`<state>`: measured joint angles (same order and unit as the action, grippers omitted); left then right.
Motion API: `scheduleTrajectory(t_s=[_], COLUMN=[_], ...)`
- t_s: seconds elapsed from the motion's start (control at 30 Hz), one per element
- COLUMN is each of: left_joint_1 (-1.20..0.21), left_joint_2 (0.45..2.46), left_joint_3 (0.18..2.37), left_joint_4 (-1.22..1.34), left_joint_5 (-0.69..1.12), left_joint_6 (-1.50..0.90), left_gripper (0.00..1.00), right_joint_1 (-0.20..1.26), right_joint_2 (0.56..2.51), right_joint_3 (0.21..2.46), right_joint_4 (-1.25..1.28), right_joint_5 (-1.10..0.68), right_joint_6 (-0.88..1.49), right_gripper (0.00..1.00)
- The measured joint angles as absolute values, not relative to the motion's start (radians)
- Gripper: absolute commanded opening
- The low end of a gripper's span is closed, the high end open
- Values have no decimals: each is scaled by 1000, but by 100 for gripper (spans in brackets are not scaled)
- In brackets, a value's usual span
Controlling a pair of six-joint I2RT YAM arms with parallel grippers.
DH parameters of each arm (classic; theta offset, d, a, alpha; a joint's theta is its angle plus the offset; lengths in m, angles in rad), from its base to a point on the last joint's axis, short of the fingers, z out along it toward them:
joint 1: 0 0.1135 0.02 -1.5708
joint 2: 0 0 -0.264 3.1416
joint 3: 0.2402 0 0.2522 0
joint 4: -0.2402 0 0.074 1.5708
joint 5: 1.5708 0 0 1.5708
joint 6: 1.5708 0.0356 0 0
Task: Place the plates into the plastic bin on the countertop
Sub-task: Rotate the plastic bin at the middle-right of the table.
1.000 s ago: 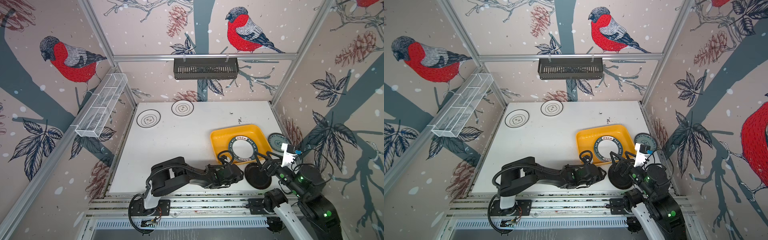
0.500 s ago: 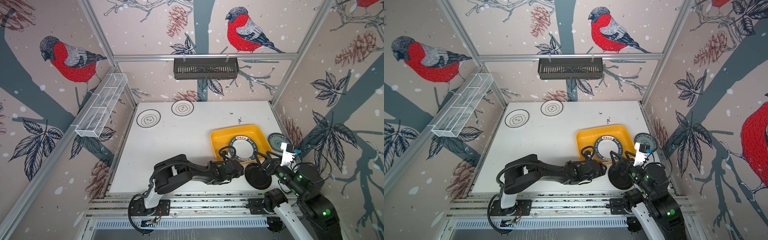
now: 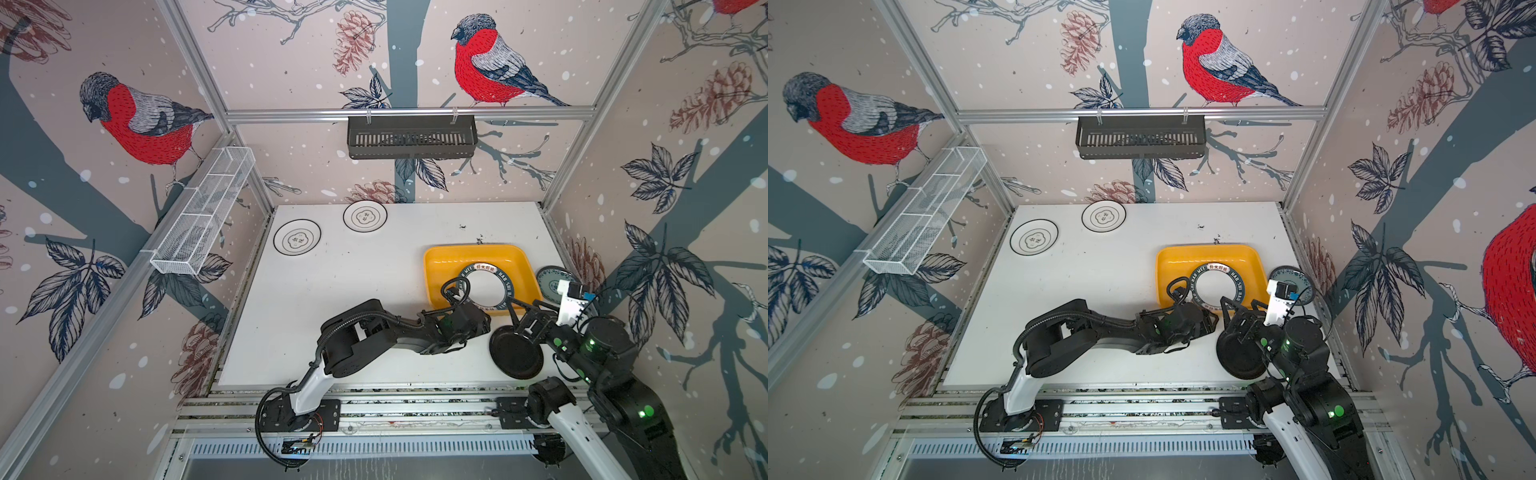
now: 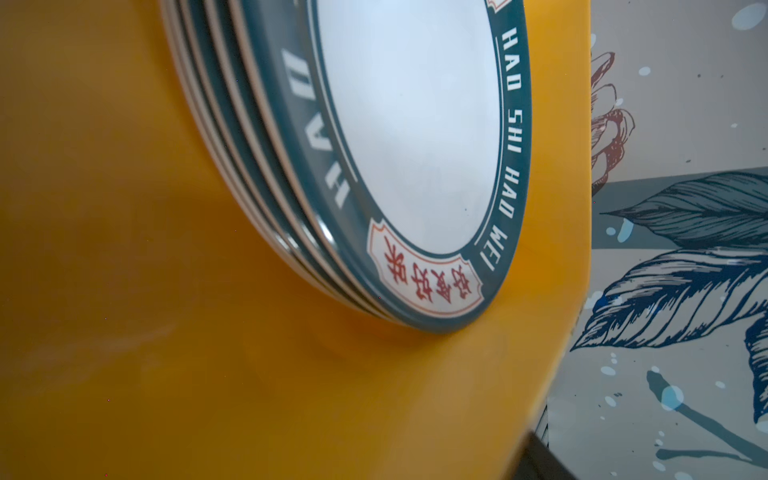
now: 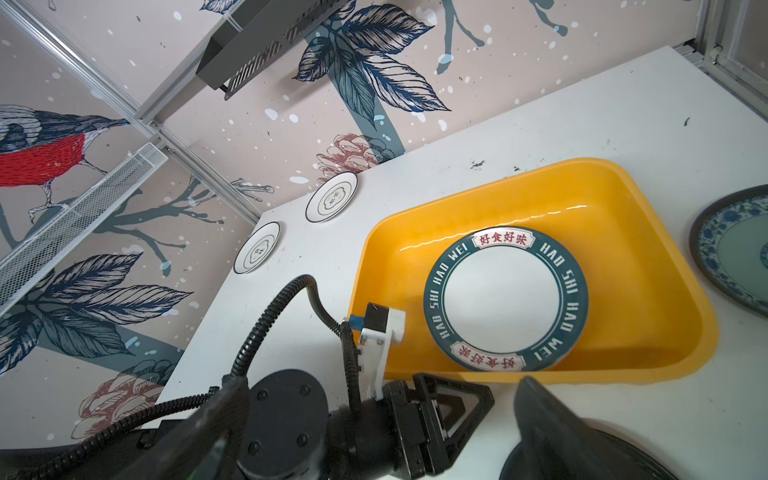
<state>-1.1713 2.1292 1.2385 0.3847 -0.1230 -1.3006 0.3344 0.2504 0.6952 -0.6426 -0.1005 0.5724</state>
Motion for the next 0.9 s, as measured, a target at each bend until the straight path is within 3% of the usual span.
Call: scheduleTrajectory(t_s=[0.4,0.9], left_joint_1=[-1098,-1092], left_joint_2=[2153,1769], left_joint_3=[1321,1099], left_joint_4=[392,387], left_joint_5=[-63,-13], left_joint_6=[-1187,-964], left_gripper=[65,75], right_joint_1=[333,334], right_joint_2=[323,405], right_joint_3=[697,741], right_joint_4=[-625,-588], right_joint_5=[-49,4], right_joint_6=[574,582], right_gripper=[100,100])
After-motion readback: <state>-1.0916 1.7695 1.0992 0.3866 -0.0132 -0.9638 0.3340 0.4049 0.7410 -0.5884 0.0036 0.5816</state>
